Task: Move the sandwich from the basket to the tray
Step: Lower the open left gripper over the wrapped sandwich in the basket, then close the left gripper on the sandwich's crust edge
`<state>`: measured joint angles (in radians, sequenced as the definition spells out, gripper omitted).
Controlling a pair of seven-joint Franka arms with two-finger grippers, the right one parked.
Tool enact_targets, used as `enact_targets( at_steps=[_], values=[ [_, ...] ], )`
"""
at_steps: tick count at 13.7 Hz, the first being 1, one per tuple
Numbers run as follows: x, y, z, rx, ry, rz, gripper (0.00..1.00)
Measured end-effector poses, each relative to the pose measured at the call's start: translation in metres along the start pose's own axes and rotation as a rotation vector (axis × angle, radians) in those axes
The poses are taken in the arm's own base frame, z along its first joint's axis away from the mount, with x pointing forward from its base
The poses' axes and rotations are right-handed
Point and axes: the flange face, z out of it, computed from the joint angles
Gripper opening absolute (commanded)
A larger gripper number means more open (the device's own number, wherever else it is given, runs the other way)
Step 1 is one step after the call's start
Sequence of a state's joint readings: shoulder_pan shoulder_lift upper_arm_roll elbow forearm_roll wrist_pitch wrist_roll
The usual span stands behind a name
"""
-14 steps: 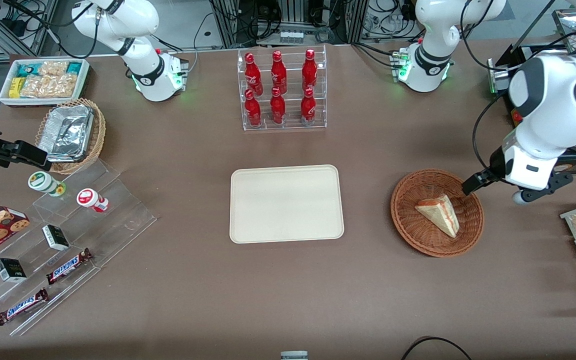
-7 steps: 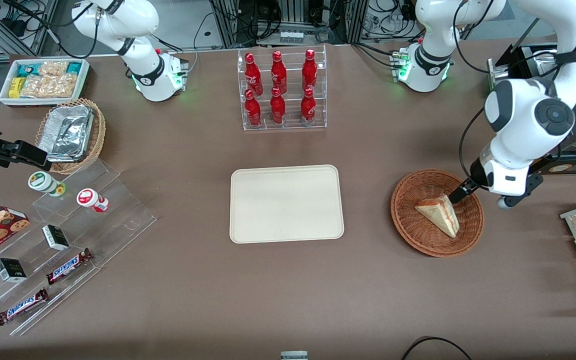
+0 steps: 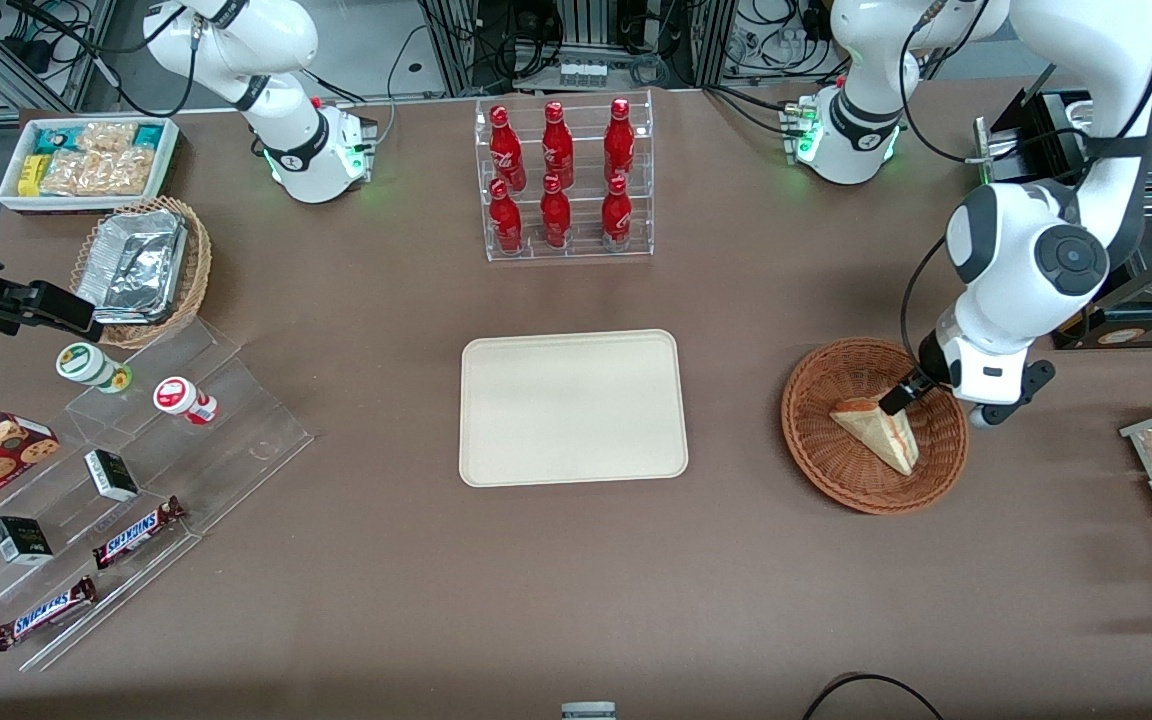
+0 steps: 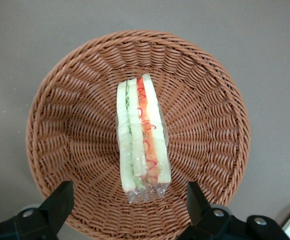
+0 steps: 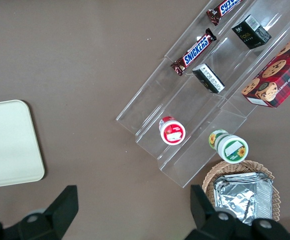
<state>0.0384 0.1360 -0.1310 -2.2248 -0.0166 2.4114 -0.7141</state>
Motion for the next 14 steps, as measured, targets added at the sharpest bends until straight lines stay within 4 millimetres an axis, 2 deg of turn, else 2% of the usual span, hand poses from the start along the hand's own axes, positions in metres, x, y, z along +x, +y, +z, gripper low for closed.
enact_targets(
  at_steps=[4,10,14],
  values=[
    [0.002,0.001,0.021,-0.004,-0.006,-0.016,1.00],
    [0.003,0.002,0.032,-0.011,-0.003,-0.023,1.00],
    [0.005,0.003,0.048,-0.019,0.000,-0.026,1.00]
  ],
)
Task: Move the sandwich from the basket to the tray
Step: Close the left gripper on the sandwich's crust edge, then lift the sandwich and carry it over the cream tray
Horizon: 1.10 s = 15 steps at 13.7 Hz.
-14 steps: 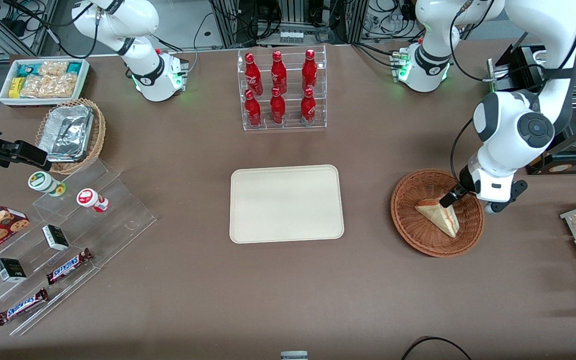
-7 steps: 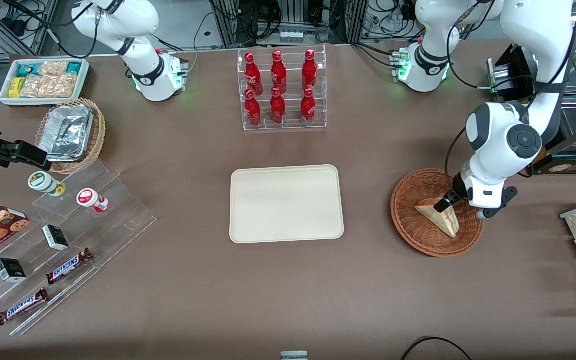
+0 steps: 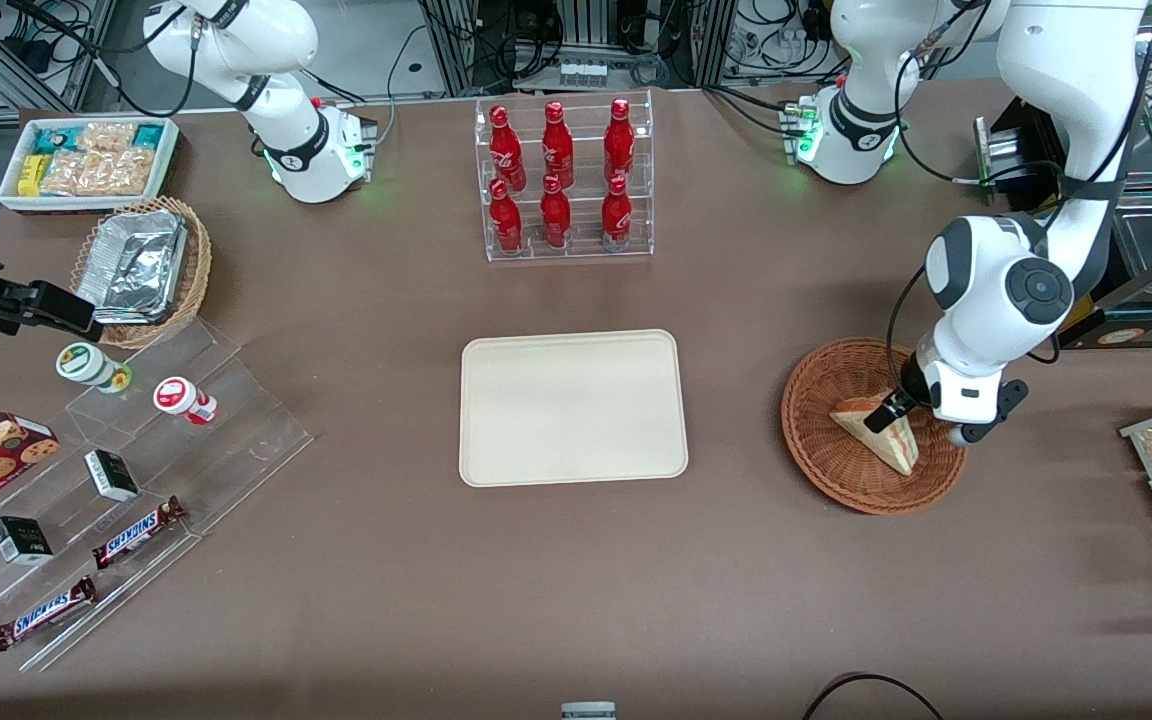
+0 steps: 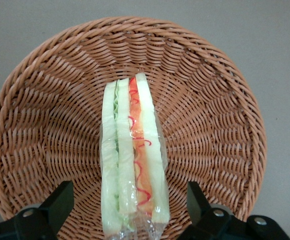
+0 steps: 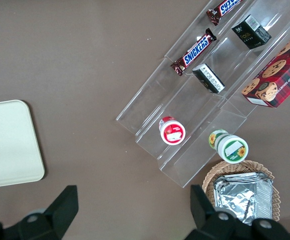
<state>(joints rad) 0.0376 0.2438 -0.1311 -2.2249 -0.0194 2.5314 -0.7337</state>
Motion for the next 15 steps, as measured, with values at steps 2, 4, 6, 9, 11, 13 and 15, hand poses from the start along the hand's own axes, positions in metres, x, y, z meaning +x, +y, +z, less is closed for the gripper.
enact_targets(
  at_steps=[2,4,6,9,11,13,15],
  values=[
    [0.000,0.000,0.006,-0.002,0.000,-0.001,1.00],
    [0.001,0.000,0.012,-0.005,0.001,-0.001,0.98],
    [0.000,0.000,0.016,-0.002,-0.004,-0.001,0.73],
    [0.000,0.000,0.018,-0.001,-0.006,-0.002,0.09],
    [0.000,0.000,0.018,-0.001,-0.006,-0.002,0.00],
    [0.000,0.000,0.017,-0.002,-0.004,-0.002,0.00],
    [0.001,0.002,0.011,0.007,-0.013,0.000,0.00]
  ],
)
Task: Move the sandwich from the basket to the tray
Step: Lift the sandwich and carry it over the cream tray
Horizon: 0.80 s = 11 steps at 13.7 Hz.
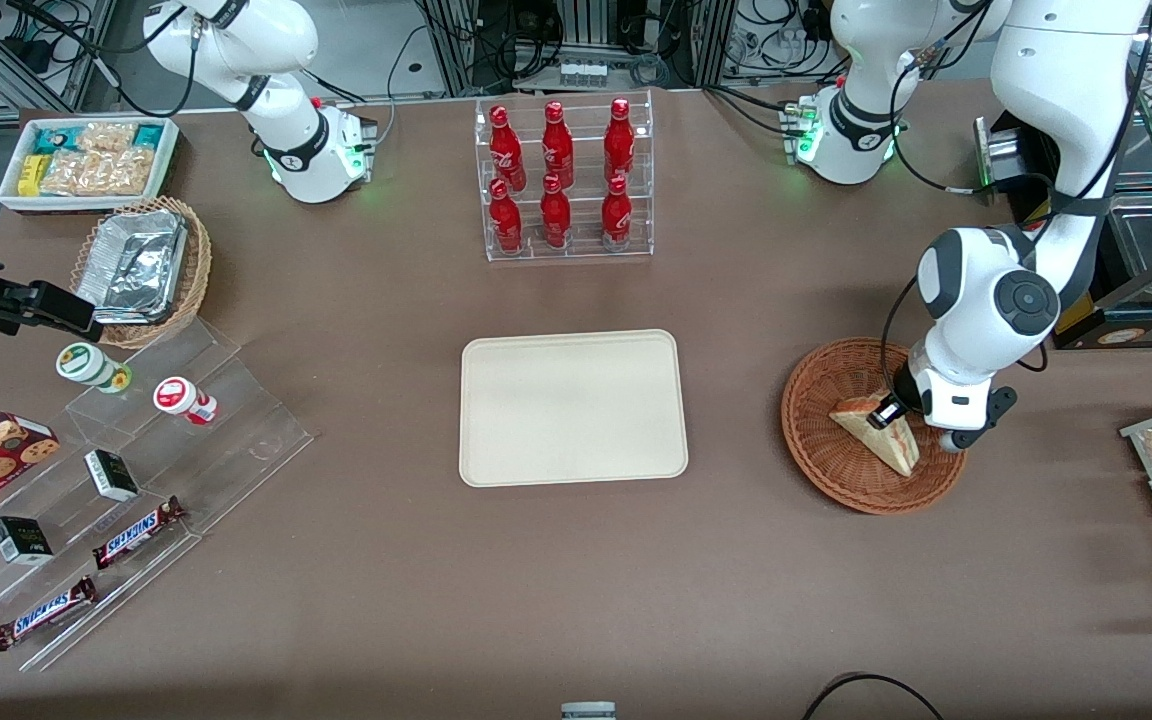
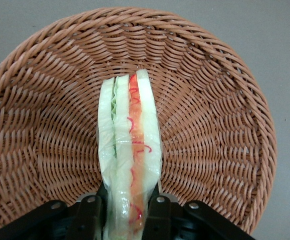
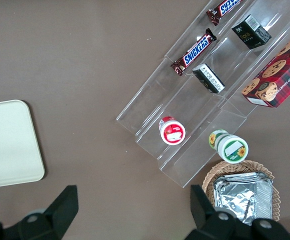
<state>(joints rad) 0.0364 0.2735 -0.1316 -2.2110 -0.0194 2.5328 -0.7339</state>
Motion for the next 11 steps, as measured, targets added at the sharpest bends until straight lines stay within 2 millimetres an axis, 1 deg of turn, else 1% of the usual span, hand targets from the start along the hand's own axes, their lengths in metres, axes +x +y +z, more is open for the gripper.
enact_targets(
  at_steps=[1,2,4,5,6,7,8,9,11],
  values=[
    [0.002,0.002,-0.009,0.013,-0.014,0.002,0.00],
    [0.005,0.007,-0.024,0.027,-0.027,0.004,0.00],
    [0.011,0.018,-0.067,0.048,-0.045,0.012,0.00],
    [0.011,0.026,-0.089,0.050,-0.049,0.025,0.00],
    [0.006,0.039,-0.109,0.048,-0.050,0.046,0.01],
    [-0.003,0.054,-0.126,0.044,-0.050,0.075,0.01],
    [-0.015,0.073,-0.141,0.034,-0.050,0.113,0.00],
    [-0.032,0.095,-0.152,0.020,-0.049,0.159,0.00],
    [-0.072,0.135,-0.163,-0.006,-0.048,0.257,0.00]
  ],
)
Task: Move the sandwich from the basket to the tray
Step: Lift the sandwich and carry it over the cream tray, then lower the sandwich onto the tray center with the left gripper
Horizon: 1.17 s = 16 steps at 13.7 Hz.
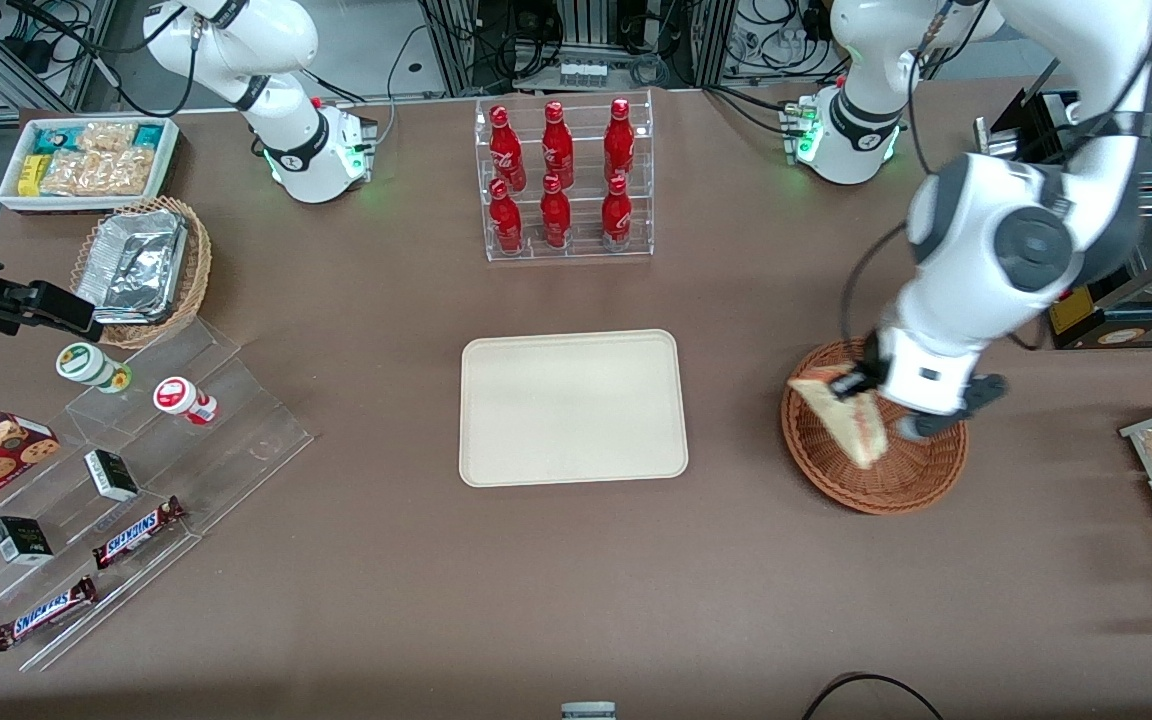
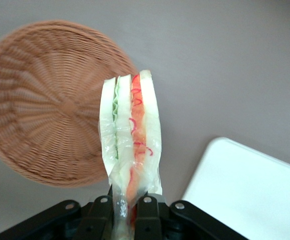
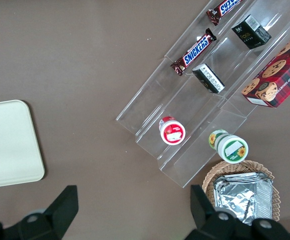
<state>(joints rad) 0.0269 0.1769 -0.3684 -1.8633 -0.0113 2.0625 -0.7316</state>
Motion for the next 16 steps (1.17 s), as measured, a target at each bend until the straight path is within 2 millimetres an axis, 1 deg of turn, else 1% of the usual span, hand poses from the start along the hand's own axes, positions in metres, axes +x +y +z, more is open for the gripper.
enact_targets(
  at_steps=[4,6,10,13,16],
  values=[
    [-0.055,0.069,0.008,0.001,0.000,0.184,0.00],
    [-0.082,0.103,0.019,0.015,0.007,0.280,0.00],
    [-0.137,0.168,0.056,0.033,-0.002,0.404,0.00],
    [-0.163,0.206,0.092,0.053,0.008,0.425,0.00],
    [-0.185,0.236,0.124,0.064,0.024,0.444,0.00]
  ],
)
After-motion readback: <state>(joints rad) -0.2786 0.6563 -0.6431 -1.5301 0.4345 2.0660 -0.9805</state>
